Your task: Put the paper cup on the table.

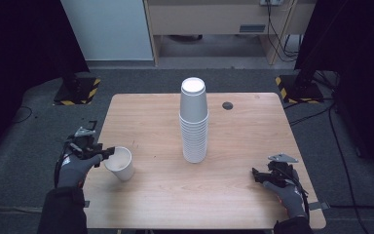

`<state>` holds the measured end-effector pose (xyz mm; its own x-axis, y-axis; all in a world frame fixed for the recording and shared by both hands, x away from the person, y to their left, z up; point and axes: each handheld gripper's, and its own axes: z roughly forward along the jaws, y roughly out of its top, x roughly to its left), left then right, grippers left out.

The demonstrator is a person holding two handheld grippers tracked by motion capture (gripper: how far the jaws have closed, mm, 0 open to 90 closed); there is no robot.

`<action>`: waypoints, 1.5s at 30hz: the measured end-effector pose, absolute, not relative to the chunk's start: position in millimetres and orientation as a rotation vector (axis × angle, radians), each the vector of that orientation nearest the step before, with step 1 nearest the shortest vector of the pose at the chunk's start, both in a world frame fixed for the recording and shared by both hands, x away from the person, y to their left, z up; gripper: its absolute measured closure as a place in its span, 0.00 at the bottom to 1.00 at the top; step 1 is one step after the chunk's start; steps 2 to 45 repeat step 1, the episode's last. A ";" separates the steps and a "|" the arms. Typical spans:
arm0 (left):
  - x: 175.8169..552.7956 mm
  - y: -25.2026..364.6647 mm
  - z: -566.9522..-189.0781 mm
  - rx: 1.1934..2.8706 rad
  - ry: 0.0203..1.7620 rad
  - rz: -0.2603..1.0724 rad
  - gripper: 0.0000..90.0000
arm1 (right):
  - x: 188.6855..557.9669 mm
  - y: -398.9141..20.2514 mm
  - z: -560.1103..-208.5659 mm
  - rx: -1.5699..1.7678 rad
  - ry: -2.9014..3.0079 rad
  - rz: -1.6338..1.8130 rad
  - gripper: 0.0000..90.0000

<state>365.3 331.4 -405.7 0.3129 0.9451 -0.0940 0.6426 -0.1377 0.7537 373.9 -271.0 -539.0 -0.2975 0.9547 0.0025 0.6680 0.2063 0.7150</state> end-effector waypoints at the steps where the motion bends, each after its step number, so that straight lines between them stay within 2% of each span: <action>1: 360.6 332.7 -407.1 1.809 1.387 0.563 0.44 | 374.0 -270.9 -539.0 1.505 2.044 0.862 0.07; 45: 360.6 332.7 -407.1 1.809 1.387 0.563 0.44 | 374.0 -270.9 -539.0 1.505 2.044 0.862 0.07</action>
